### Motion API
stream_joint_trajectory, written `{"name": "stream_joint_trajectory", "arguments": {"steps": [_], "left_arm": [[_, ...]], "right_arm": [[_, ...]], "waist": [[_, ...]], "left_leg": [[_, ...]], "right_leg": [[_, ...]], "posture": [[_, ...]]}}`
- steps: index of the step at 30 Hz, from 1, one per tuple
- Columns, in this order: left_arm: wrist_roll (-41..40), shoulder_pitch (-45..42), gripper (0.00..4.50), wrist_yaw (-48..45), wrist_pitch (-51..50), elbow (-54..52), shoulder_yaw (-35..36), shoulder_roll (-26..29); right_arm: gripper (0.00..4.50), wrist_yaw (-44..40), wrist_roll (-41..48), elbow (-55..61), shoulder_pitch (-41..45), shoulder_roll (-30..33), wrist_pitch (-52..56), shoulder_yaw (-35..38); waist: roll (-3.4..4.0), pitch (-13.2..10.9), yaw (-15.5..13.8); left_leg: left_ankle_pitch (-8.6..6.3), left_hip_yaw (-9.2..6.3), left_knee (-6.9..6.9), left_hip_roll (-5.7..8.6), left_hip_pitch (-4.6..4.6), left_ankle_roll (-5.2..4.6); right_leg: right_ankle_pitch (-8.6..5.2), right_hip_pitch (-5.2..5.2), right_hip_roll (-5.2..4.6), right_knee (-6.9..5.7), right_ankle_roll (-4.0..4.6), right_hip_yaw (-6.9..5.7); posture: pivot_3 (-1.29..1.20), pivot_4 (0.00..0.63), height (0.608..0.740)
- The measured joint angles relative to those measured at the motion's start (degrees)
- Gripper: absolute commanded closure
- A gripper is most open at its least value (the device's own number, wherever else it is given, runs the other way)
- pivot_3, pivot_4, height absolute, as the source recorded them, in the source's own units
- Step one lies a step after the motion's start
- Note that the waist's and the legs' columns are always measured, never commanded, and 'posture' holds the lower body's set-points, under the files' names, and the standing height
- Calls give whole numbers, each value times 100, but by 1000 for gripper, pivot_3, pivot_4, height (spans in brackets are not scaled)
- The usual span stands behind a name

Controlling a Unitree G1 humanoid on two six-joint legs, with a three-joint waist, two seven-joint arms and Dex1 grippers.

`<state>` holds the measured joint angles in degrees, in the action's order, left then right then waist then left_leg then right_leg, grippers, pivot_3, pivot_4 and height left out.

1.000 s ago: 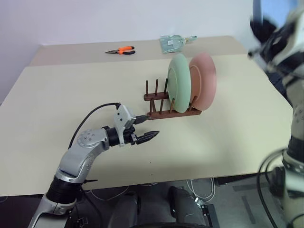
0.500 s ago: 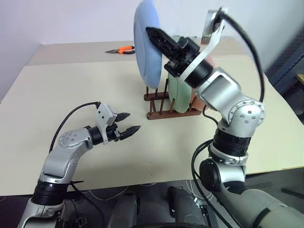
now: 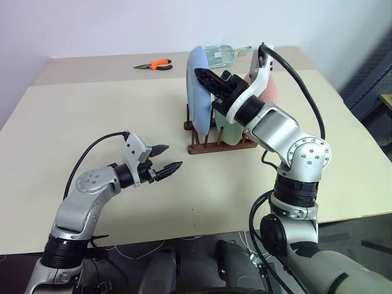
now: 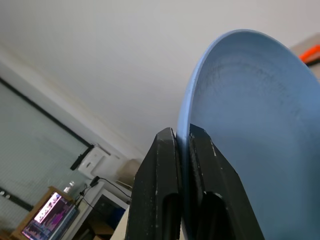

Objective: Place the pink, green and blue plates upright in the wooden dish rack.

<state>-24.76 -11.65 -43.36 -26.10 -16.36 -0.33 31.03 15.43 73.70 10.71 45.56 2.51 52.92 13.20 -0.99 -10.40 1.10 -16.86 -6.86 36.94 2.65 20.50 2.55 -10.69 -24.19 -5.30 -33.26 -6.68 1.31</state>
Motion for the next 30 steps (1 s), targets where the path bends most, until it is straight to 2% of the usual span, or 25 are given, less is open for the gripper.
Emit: {"name": "stream_joint_trajectory", "arguments": {"steps": [4, 10, 13, 15, 18, 21, 23, 27, 30], "left_arm": [[0, 0, 944, 5, -6, -1, -4, -11], [0, -19, 944, 14, -74, -2, -69, -96], [5, -20, 944, 23, -92, -7, -65, -94], [16, -11, 944, 59, -96, -3, -54, -79], [59, 42, 944, 121, -75, 44, 16, -22], [127, 75, 944, 222, 13, 206, 138, 21], [210, 179, 944, 259, 96, 445, 369, 183], [448, 239, 944, 348, 522, 875, 601, 278], [551, 405, 944, 416, 675, 1027, 737, 286]], "right_arm": [[1510, -323, -461, -23, 42, 358, -103, -177], [1510, -931, -1117, 41, 111, 859, -278, -440], [1510, -1903, -1607, 653, 102, 1942, -541, -530], [1510, -2504, -1685, 1072, -31, 2688, -706, -200], [1510, -3249, -1683, 1187, -788, 3597, -792, 604], [1510, -4168, -1915, 847, -2181, 4407, -935, 1494], [1510, -4835, -2197, 502, -3176, 4689, -1072, 1910], [1510, -5647, -3041, 197, -4210, 4813, -1699, 1700], [1510, -5865, -3601, -21, -4404, 4793, -2105, 1279]], "waist": [[0, 0, 1], [0, 0, -15], [1, -3, -58], [-12, 4, -53], [-23, 9, -44], [-24, 9, -72], [-20, 8, -51], [-5, 6, 10], [-1, 4, -3]], "left_leg": [[0, 2, 0, 0, 0, 0], [0, 3, 1, -1, 4, 0], [0, 2, 4, 2, 15, 0], [-2, 2, 4, 4, 15, -3], [-4, 8, 4, 0, 5, -7], [-5, 11, 5, -2, -1, -7], [-6, 18, 3, -4, -5, -9], [-7, 48, 2, -20, -12, -9], [-7, 49, 8, -22, -14, -8]], "right_leg": [[0, 0, 0, 0, 0, 0], [0, 0, 1, 3, 0, 1], [-1, 1, -2, 16, -1, 0], [-2, 6, -4, 21, -4, 0], [-11, 17, -5, 25, -12, 1], [-19, 23, -5, 26, -21, 1], [-19, 22, -5, 24, -20, 4], [-15, 22, -5, 17, -15, 13], [-15, 13, -5, 16, -14, 12]], "posture": [[0, 150, 740], [0, 150, 740], [0, 150, 740], [0, 150, 740], [0, 150, 740], [0, 150, 740], [0, 150, 740], [0, 150, 740], [0, 150, 740]]}}
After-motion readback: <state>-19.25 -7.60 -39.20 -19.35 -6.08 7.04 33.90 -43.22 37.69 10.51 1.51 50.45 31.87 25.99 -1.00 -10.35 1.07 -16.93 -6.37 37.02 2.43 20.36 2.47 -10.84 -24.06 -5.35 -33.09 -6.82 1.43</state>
